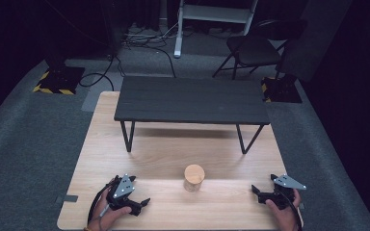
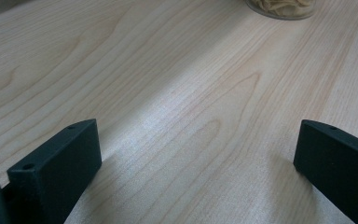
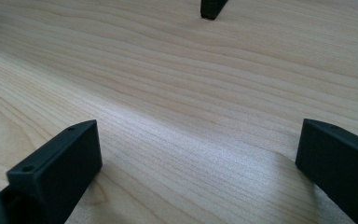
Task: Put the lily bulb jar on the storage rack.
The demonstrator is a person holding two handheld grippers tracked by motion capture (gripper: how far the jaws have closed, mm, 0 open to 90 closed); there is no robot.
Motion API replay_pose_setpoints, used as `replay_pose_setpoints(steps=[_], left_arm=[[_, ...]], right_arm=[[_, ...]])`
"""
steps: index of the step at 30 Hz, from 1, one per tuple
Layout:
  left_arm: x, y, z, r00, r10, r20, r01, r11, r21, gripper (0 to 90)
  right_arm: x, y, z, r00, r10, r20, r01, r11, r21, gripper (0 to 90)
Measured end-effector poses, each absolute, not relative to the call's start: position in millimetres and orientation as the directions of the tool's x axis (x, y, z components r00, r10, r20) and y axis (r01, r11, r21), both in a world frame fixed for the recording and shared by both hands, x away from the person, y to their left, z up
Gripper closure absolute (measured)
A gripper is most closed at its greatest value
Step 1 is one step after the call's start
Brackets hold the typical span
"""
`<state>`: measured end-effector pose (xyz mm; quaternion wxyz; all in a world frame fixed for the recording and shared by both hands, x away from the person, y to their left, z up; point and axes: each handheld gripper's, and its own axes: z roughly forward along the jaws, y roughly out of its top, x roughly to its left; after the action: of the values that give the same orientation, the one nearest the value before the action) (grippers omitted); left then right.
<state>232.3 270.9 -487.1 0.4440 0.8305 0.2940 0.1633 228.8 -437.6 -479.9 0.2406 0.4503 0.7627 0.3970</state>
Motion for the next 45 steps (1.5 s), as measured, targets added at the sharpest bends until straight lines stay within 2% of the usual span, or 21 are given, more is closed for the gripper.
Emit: replay_pose_setpoints(steps=[15,23,36,45], left_arm=[[227,268,-475,0.757,0.653,0.029,0.344,-0.437,0.831,1.1],[252,233,-438,0.858,0.505,0.089,0.212,-0.508,0.835,0.5],[318,161,-406,0.945,0.322,0.054,0.162,-0.605,0.779,1.2],[338,125,-410,0.957,0.287,0.039,0.153,-0.614,0.775,1.3]], right_arm=[[229,-438,-480,-0.480,0.877,-0.009,0.496,0.280,0.822,0.0],[228,-438,-480,-0.483,0.876,-0.010,0.494,0.281,0.822,0.0],[228,-438,-480,-0.483,0.875,-0.009,0.494,0.282,0.822,0.0],[228,-438,-480,-0.483,0.875,-0.009,0.494,0.282,0.822,0.0]])
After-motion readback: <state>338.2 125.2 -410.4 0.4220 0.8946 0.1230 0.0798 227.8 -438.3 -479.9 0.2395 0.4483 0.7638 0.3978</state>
